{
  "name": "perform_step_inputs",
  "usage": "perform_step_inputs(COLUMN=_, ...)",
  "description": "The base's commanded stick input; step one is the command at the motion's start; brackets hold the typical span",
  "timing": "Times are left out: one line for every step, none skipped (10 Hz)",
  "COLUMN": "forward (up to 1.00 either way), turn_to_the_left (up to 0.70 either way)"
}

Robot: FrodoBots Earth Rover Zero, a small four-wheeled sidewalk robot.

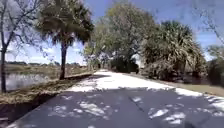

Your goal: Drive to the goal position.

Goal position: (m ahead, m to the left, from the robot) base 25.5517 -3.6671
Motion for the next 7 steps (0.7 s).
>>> perform_step_inputs(forward=0.70, turn_to_the_left=0.00)
perform_step_inputs(forward=0.70, turn_to_the_left=0.00)
perform_step_inputs(forward=0.70, turn_to_the_left=0.00)
perform_step_inputs(forward=0.70, turn_to_the_left=0.00)
perform_step_inputs(forward=0.70, turn_to_the_left=0.00)
perform_step_inputs(forward=0.70, turn_to_the_left=0.00)
perform_step_inputs(forward=0.70, turn_to_the_left=0.00)
